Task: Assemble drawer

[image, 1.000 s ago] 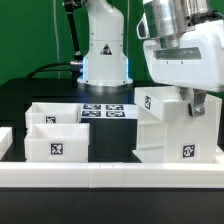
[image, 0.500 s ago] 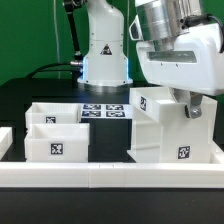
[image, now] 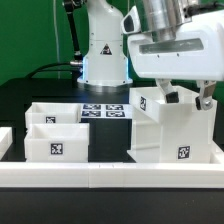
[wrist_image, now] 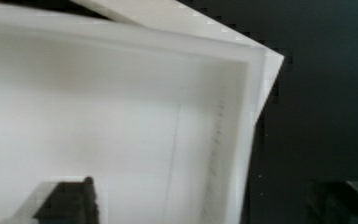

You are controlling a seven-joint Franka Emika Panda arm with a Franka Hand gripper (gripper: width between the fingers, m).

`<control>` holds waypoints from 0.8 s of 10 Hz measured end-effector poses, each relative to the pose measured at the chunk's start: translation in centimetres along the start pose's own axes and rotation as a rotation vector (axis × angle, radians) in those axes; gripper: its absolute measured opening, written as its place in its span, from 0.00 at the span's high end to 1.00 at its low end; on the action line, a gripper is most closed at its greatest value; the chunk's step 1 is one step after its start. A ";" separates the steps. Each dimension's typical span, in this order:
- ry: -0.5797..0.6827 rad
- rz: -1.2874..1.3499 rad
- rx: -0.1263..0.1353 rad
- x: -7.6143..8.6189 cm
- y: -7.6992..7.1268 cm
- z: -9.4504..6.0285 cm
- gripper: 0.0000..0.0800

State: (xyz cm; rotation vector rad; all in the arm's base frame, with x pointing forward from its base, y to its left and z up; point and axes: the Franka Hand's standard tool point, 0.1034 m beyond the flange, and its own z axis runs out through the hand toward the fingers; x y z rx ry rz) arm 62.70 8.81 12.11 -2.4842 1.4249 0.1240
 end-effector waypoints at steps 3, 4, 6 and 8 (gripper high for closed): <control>0.003 -0.262 0.012 0.4 0.8 -3.3 0.19; 0.003 -0.306 0.014 0.5 1.2 -4.0 0.19; 0.001 -0.321 0.008 0.5 1.5 -3.6 0.19; 0.002 -0.366 0.006 0.5 1.5 -3.6 0.19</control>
Offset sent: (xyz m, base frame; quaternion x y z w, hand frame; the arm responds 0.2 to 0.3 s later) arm -0.0265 -0.0225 0.0259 -0.0344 -0.0252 -0.2211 0.9743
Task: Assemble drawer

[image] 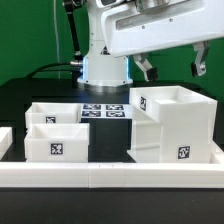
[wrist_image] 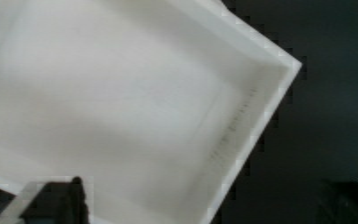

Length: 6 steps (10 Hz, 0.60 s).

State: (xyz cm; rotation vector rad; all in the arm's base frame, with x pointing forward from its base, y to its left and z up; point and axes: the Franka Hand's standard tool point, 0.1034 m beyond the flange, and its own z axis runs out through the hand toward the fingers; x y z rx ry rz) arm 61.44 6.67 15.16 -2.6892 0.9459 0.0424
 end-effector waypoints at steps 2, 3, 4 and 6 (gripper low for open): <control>-0.028 -0.343 -0.102 0.2 2.1 -0.3 0.19; -0.030 -0.472 -0.118 0.7 2.9 -0.4 0.19; -0.034 -0.577 -0.122 1.3 3.8 -0.6 0.19; -0.040 -0.733 -0.121 2.0 4.6 -0.9 0.19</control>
Offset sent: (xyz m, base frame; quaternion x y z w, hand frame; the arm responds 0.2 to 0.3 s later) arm -0.0177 -0.0442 -0.0012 -0.0650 -0.0019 -0.2288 0.9713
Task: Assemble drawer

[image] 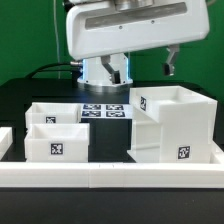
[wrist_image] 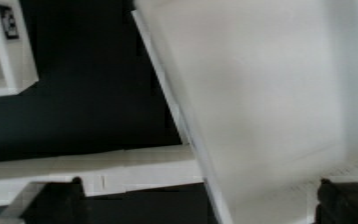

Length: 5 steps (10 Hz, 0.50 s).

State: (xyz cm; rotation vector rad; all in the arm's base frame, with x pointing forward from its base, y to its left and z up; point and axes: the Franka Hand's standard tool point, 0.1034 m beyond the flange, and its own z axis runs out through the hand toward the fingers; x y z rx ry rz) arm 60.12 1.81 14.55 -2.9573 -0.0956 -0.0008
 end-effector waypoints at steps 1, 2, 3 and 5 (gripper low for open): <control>-0.001 -0.031 0.000 0.0 0.0 0.1 0.19; -0.001 -0.028 0.000 0.0 0.2 0.0 0.19; -0.002 -0.065 -0.003 -0.5 1.3 -0.1 0.19; -0.015 -0.052 -0.009 -2.4 4.9 -0.1 0.19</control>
Offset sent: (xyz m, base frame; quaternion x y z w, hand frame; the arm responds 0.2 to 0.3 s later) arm -0.0388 -0.0614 -0.0036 -0.0150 -0.0175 -0.0267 0.9994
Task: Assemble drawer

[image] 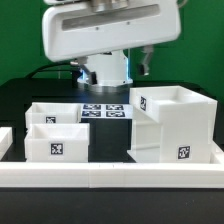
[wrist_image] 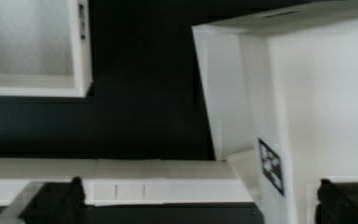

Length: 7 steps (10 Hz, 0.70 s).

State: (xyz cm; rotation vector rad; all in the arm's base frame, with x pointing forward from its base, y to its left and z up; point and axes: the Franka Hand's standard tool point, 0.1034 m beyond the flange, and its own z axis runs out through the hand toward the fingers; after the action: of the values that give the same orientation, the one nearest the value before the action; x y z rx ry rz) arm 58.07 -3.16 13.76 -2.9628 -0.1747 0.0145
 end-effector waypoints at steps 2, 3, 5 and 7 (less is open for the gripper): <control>-0.001 0.026 -0.009 -1.3 2.1 1.2 0.19; 0.005 0.026 -0.018 -1.7 3.0 2.3 0.19; 0.008 -0.004 -0.032 -2.0 4.6 4.0 0.19; 0.014 -0.051 -0.047 -2.3 6.2 5.5 0.19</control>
Offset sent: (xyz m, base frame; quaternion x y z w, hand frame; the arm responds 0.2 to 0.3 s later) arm -0.0046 -0.0175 -0.0372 -0.0022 0.0352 -0.0177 0.9992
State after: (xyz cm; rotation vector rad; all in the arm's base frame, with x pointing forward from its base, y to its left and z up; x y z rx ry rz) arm 56.37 -8.55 7.29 -3.0030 -0.2518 -0.0167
